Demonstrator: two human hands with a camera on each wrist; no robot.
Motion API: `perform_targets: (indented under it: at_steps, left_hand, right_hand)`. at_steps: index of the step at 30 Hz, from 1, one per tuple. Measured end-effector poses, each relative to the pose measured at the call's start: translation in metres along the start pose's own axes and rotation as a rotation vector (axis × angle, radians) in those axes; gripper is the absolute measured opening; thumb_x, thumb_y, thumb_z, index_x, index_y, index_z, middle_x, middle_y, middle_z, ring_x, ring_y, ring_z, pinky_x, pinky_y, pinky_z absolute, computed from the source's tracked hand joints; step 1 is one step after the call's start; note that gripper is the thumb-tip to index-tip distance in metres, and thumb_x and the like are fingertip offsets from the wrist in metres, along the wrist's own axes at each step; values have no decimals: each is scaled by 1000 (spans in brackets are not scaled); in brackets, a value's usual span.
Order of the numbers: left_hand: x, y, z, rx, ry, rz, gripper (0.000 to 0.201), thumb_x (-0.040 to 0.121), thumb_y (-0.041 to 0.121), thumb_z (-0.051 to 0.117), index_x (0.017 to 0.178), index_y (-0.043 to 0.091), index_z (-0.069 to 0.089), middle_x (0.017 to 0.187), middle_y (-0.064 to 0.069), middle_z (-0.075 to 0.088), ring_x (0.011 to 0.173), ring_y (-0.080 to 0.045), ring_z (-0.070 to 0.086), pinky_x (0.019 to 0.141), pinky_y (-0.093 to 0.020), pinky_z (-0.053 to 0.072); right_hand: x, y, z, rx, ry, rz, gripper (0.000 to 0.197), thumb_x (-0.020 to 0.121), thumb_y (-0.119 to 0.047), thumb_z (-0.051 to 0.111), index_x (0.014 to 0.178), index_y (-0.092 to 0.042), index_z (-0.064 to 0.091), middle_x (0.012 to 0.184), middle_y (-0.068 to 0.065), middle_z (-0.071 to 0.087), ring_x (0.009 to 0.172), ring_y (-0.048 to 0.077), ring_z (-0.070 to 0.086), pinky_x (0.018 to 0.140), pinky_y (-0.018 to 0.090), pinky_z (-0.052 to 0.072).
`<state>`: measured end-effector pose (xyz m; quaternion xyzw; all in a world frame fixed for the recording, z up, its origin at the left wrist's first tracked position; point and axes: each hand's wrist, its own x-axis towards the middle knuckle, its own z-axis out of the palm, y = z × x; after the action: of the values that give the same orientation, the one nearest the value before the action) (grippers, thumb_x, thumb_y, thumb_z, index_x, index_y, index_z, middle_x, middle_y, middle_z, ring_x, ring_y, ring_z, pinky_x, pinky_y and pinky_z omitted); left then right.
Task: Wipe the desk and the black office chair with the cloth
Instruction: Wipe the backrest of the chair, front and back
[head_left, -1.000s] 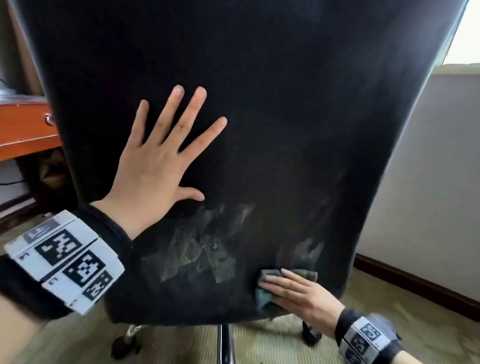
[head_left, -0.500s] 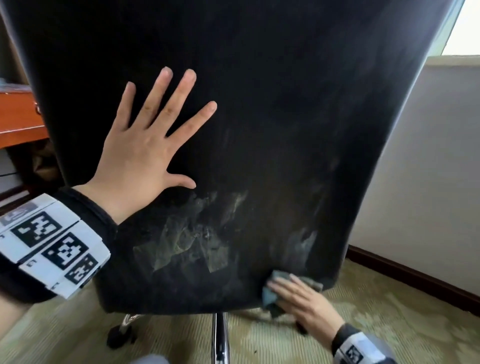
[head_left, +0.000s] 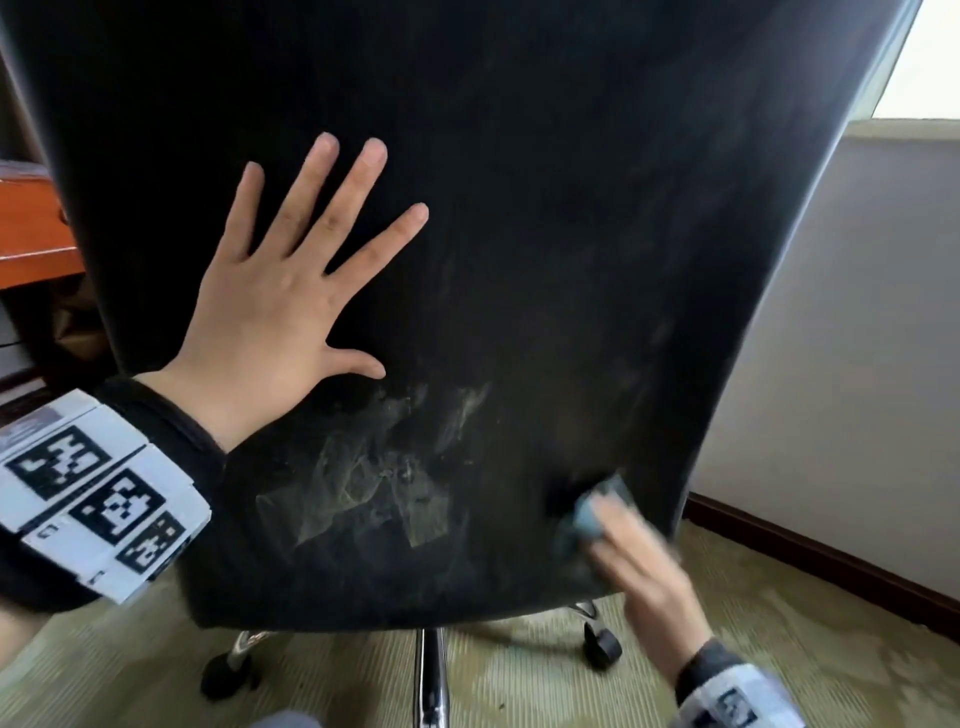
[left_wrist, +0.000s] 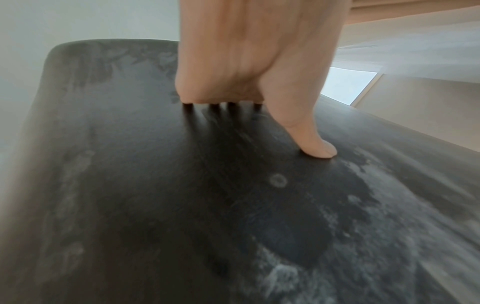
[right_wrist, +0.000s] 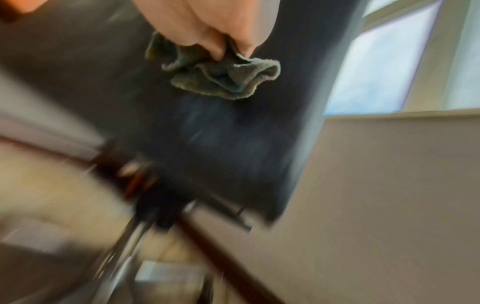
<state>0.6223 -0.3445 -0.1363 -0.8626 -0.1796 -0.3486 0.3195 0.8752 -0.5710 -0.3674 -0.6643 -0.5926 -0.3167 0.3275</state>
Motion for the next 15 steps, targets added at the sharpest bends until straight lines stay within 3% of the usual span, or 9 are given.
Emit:
perform_targets:
  at_steps: [3, 4, 5, 7, 9, 11, 13, 14, 15]
  left_hand:
    - [0, 1, -1, 1, -4, 3, 124, 54, 53, 78, 153, 27, 8, 160, -11, -3, 146, -32, -3, 113, -59, 5]
    - [0, 1, -1, 0, -1, 0, 124, 54, 53, 78, 153, 27, 8, 160, -10, -4, 146, -32, -3, 113, -59, 5]
    - [-1, 0, -1, 1, 4, -7, 123, 54, 53, 78, 153, 27, 9, 160, -11, -4, 146, -32, -3, 113, -59, 5]
    - [-2, 1, -2, 2, 0, -3, 122, 55, 53, 77, 153, 26, 9, 160, -11, -3, 146, -32, -3, 113, -59, 4]
    - [-1, 2, -3, 0, -5, -2, 122, 55, 54, 77, 153, 27, 8, 160, -10, -4, 146, -30, -6, 113, -58, 3]
    - [0, 3, -4, 1, -19, -4, 122, 56, 54, 76, 152, 28, 6, 160, -10, -6, 145, -28, -9, 113, -57, 1]
    - [0, 3, -3, -2, -21, -12, 122, 56, 55, 75, 153, 28, 5, 160, -10, -6, 146, -29, -9, 113, -58, 2]
    - [0, 3, -3, 0, -17, -15, 122, 56, 54, 75, 153, 27, 6, 160, -10, -6, 146, -29, -8, 113, -58, 2]
    - [-1, 3, -3, 4, -17, -13, 122, 56, 54, 76, 153, 27, 6, 160, -10, -6, 146, -30, -7, 113, -59, 3]
  right_hand:
    - [29, -4, -14, -16, 187, 175, 46, 99, -7, 22, 113, 5, 63, 135, 21, 46, 134, 26, 37, 110, 39, 34]
    - [-24, -9, -81, -97, 79, 135, 49, 100, -8, 18, 112, 8, 63, 134, 24, 47, 133, 29, 38, 109, 40, 34]
    - [7, 12, 40, -175, 160, 131, 51, 101, -8, 16, 113, 8, 63, 133, 26, 49, 131, 31, 39, 108, 40, 35]
    - [-21, 65, 224, -204, 40, 191, 60, 100, -3, 6, 117, 5, 63, 137, 28, 43, 136, 24, 34, 105, 44, 38]
    - [-48, 97, 323, -29, -36, -55, 76, 96, 4, -9, 121, -5, 63, 146, 29, 29, 141, 3, 19, 101, 52, 41]
    - [-64, 58, 221, -47, -101, -37, 47, 99, -1, 20, 118, 2, 62, 139, 25, 43, 137, 19, 33, 108, 41, 36]
    - [-51, -6, 37, -30, 84, 114, 40, 89, 2, 33, 118, 7, 60, 134, 23, 48, 132, 28, 40, 111, 34, 32]
    - [-58, -25, -89, -228, 130, 49, 41, 88, 2, 32, 119, 6, 57, 135, 22, 46, 133, 26, 38, 111, 33, 32]
    - [-12, -22, 2, -29, 222, 31, 40, 91, 1, 30, 120, 5, 56, 136, 22, 45, 136, 23, 34, 111, 32, 33]
